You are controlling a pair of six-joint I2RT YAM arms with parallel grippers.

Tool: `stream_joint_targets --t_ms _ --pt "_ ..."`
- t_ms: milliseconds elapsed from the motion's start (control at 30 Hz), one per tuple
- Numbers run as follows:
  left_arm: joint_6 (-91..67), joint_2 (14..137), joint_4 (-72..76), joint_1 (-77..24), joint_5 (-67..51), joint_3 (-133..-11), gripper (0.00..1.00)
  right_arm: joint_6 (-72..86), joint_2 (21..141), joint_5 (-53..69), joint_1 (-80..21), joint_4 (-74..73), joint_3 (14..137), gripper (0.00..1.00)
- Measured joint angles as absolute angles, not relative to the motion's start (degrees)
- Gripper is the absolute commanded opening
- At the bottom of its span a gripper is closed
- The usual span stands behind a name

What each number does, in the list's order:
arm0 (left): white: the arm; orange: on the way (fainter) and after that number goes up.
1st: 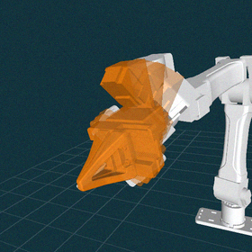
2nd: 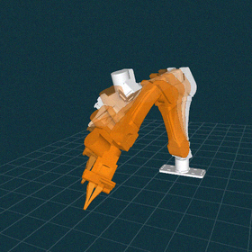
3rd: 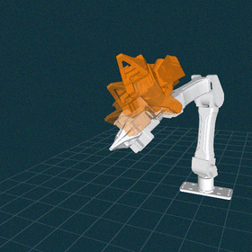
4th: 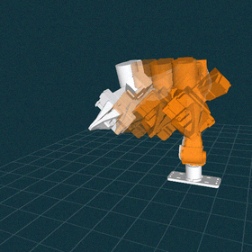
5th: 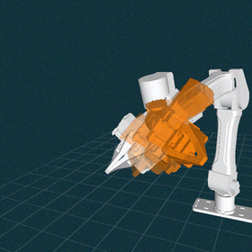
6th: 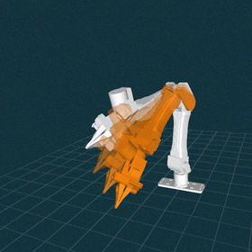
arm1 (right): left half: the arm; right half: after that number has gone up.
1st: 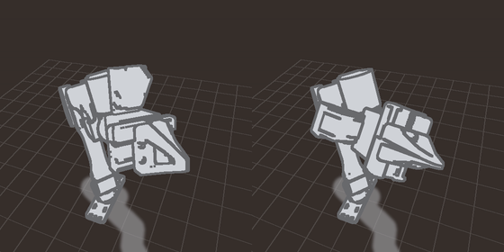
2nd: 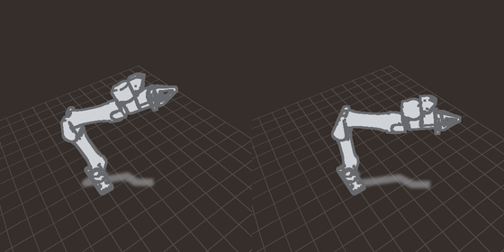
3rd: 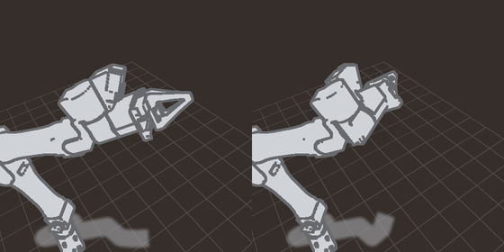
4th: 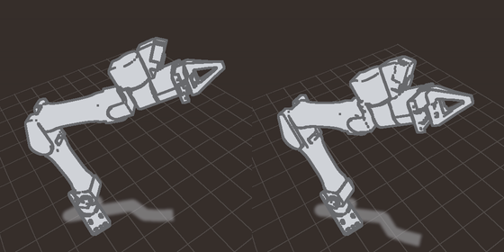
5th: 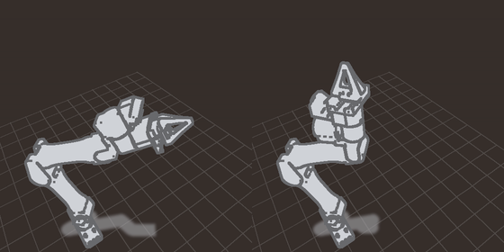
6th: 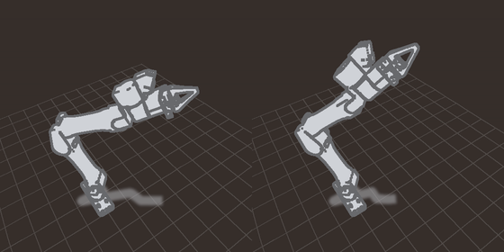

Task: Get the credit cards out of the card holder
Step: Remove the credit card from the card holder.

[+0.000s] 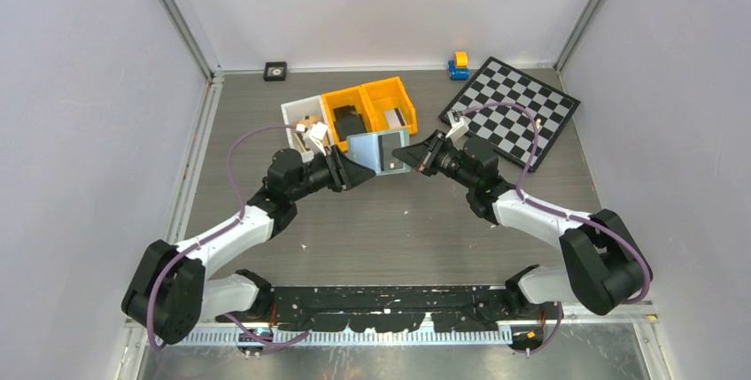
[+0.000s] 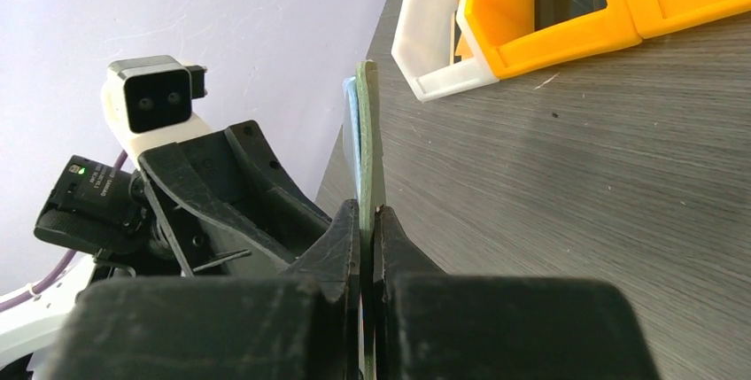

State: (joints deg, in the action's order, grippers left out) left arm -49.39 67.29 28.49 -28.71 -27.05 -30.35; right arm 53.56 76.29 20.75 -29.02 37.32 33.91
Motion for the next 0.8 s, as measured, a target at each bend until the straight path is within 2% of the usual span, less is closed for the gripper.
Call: stream_joint_targets --t_ms 667,800 --pt "-55.75 70.63 32.86 -23.51 -28.82 -30.17 0.33 56.14 78.19 23.05 -29.04 42.74 33.85 0.01" --pt "-56.42 70.43 35.27 -23.44 -30.37 -30.06 0.35 56.55 79.07 23.59 -29.04 43.18 33.85 0.01"
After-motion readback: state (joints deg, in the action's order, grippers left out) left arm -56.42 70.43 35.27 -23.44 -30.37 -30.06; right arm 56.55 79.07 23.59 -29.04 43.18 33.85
